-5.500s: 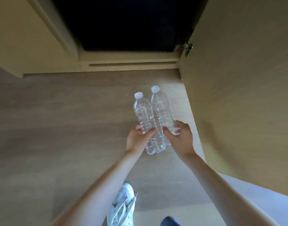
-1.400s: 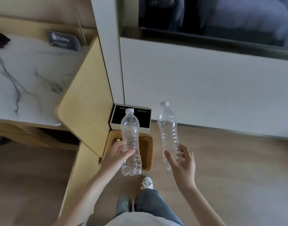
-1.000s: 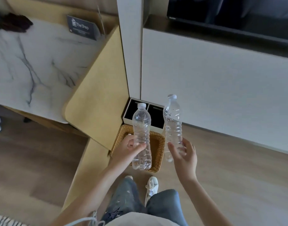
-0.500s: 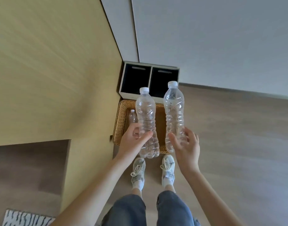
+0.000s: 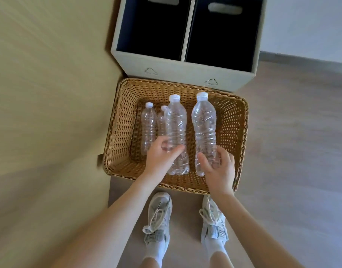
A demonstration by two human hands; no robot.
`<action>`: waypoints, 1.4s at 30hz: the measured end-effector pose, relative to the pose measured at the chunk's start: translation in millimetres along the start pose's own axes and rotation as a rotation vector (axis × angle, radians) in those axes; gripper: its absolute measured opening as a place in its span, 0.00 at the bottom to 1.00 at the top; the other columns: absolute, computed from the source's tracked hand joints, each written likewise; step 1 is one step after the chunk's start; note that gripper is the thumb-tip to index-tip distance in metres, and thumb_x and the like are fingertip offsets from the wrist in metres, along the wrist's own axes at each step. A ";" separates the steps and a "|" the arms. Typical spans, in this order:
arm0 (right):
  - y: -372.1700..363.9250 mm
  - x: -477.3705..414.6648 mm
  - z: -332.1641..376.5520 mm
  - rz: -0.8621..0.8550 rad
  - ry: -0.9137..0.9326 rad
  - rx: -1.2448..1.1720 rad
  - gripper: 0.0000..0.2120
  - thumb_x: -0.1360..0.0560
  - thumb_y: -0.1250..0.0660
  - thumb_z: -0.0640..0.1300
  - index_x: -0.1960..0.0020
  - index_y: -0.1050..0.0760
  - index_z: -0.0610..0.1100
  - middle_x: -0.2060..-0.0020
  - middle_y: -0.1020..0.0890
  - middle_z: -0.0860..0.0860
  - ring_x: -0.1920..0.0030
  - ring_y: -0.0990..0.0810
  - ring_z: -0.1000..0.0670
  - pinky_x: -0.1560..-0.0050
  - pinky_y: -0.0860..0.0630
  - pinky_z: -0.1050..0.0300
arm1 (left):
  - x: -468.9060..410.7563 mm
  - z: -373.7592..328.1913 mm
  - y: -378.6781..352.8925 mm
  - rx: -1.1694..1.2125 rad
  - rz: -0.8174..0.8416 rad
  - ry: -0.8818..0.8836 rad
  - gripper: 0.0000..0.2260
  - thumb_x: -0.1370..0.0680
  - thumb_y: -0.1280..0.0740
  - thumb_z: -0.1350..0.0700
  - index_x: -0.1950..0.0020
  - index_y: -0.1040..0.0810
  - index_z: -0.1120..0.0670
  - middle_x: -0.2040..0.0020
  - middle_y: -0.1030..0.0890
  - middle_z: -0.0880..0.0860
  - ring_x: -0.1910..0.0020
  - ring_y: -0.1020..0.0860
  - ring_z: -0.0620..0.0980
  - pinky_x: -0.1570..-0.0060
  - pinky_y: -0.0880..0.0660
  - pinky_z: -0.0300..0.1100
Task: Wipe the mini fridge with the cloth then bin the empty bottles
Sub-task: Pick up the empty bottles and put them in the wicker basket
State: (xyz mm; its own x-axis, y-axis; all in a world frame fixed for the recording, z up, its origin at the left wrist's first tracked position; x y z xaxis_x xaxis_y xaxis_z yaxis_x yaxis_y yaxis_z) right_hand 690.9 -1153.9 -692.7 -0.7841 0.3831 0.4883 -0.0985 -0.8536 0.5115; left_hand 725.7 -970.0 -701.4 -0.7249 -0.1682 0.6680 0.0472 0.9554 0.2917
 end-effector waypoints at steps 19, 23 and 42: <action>-97.9 -100.3 -127.6 0.004 -0.120 0.017 0.32 0.28 0.25 0.55 0.30 0.31 0.44 0.41 0.30 0.50 0.43 0.28 0.53 0.40 0.29 0.59 | -111.8 107.0 -72.9 -0.281 -0.078 -0.141 0.28 0.27 0.25 0.44 0.31 0.26 0.54 0.49 0.16 0.46 0.53 0.18 0.43 0.53 0.21 0.36; -99.8 -100.9 -135.5 -0.011 -0.122 0.039 0.30 0.28 0.25 0.55 0.32 0.29 0.44 0.41 0.29 0.49 0.44 0.27 0.52 0.38 0.26 0.54 | -117.3 112.3 -84.0 -0.375 -0.109 -0.145 0.31 0.24 0.27 0.45 0.27 0.30 0.58 0.42 0.17 0.53 0.44 0.19 0.51 0.48 0.22 0.40; -105.4 -112.5 -141.1 0.114 -0.063 0.155 0.39 0.26 0.28 0.55 0.22 0.42 0.48 0.31 0.30 0.47 0.34 0.27 0.48 0.34 0.28 0.53 | -129.1 125.8 -91.8 -0.404 -0.014 -0.101 0.32 0.22 0.29 0.46 0.23 0.35 0.57 0.29 0.27 0.56 0.29 0.29 0.54 0.31 0.31 0.47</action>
State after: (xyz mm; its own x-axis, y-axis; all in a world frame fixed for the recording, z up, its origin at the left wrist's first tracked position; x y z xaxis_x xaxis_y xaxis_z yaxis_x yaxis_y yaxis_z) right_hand 703.1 -1156.8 -901.3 -0.7447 0.3126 0.5897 0.0877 -0.8300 0.5508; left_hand 728.5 -1005.5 -900.5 -0.7904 -0.1362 0.5973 0.2884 0.7774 0.5589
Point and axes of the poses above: each hand's wrist, its own x-axis away from the middle knuckle, its own y-axis out of the back of the hand, z = x × y, the point moved 3 cm from there along -x, towards the middle knuckle
